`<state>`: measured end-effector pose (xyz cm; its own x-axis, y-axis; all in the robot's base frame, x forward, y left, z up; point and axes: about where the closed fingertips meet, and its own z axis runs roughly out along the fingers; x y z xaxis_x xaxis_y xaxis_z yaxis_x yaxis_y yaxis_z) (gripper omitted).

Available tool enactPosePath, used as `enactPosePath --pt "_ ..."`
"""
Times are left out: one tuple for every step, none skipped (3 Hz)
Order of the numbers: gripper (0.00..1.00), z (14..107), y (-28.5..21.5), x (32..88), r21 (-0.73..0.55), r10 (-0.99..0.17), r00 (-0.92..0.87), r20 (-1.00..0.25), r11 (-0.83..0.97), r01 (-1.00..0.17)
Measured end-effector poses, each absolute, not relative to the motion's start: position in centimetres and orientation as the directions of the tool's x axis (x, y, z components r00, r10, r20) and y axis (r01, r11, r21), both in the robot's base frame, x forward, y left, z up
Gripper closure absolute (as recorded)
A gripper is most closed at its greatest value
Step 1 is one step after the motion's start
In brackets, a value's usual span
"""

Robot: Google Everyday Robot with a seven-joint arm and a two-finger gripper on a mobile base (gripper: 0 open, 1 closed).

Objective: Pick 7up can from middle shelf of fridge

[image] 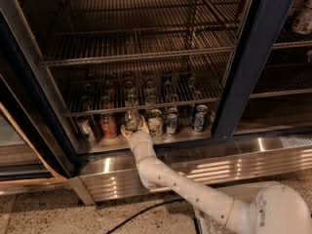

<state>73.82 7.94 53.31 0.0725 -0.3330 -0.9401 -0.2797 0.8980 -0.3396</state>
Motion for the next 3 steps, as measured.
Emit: enactPosePath --pt "0.77 53.32 7.94 73.82 -0.34 -0.333 0.073 -0.94 0.898 -0.28" --pt "1.0 53.33 7.94 73.81 -0.34 -0.333 0.073 -0.94 0.898 -0.28" --pt "1.0 53.84 7.85 73.36 -0.351 -0.341 0.085 -0.936 0.894 -0.279"
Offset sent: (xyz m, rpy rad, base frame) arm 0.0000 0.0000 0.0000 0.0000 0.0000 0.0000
